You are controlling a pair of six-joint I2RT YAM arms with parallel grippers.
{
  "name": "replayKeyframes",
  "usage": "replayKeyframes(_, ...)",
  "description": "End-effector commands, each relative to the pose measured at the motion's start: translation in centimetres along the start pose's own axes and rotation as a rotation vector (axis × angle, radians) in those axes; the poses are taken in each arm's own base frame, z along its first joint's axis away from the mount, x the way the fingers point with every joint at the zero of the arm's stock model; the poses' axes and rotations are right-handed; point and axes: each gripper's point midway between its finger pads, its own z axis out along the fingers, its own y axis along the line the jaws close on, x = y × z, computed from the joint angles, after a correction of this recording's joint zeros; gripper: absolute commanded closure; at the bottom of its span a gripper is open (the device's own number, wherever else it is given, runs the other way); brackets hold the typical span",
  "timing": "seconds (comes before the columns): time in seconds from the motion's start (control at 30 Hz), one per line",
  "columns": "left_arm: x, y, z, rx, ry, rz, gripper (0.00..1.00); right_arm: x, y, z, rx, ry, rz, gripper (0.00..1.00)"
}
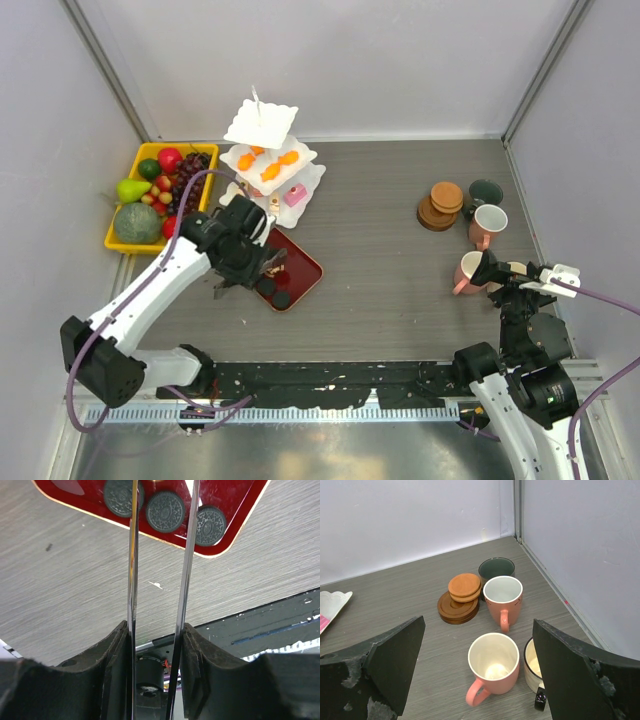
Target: Serve the afternoon tea
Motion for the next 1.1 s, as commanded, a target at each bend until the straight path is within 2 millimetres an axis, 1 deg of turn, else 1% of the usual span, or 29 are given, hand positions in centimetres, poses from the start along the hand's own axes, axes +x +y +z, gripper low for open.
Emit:
replayKeyframes(0.0,-2.1,1.3,-4.4,-0.040,-0.143,-0.013,0.61,-0.7,0.0,0.3,0.010,-0.025,0.002,0.04)
replayKeyframes(0.1,-3.2,2.6,-6.8,-0.064,-0.210,-0.040,0.61,-0.7,0.0,0.3,0.008,-0.025,0.001,0.05)
replayKeyframes(0.17,-4.2,3.6,-8.8,-0.077,-0.265,-0.065,0.61,-0.7,0.0,0.3,0.008,-0.025,0.001,0.05)
replayKeyframes(0.27,-5.7,5.4,-11.5,-0.107,-0.334,-0.110,0.61,-0.7,0.0,0.3,0.008,-0.023,0.000,0.04)
replayKeyframes(0.33,-7.0,6.5,-13.3,-0.126,-0.383,-0.133,0.61,-0.7,0.1,0.3,0.007,-0.025,0.001,0.04)
replayKeyframes(0.43,-9.1,7.7,-15.1,-0.143,-0.440,-0.169,0.61,-0.8,0.0,0.3,0.008,-0.026,0.002,0.05)
replayKeyframes(0.5,-10.7,8.3,-16.7,-0.147,-0.499,-0.191,0.61,-0.7,0.1,0.3,0.007,-0.023,0.000,0.05)
replayKeyframes(0.6,-13.5,9.2,-18.7,-0.151,-0.595,-0.215,0.61,-0.7,0.1,0.3,0.006,-0.026,0.002,0.05)
replayKeyframes(0.73,-17.4,10.7,-20.1,-0.154,-0.678,-0.246,0.60,-0.7,0.1,0.3,0.007,-0.023,0.000,0.05)
replayKeyframes(0.77,-18.4,11.0,-20.0,-0.153,-0.687,-0.248,0.60,-0.6,0.1,0.4,0.005,-0.022,-0.001,0.05)
replayKeyframes(0.83,-20.1,11.6,-19.7,-0.149,-0.700,-0.259,0.60,-0.7,0.1,0.3,0.007,-0.023,0.000,0.04)
replayKeyframes(0.87,-21.1,11.7,-19.1,-0.143,-0.696,-0.260,0.60,-0.6,0.1,0.4,0.006,-0.020,-0.001,0.04)
replayKeyframes(0.9,-22.0,11.9,-18.9,-0.136,-0.709,-0.257,0.60,-0.6,0.1,0.4,0.007,-0.019,-0.004,0.05)
replayKeyframes(1.07,-25.3,12.5,-17.5,-0.116,-0.738,-0.257,0.60,-0.4,0.1,0.5,0.010,-0.012,-0.009,0.05)
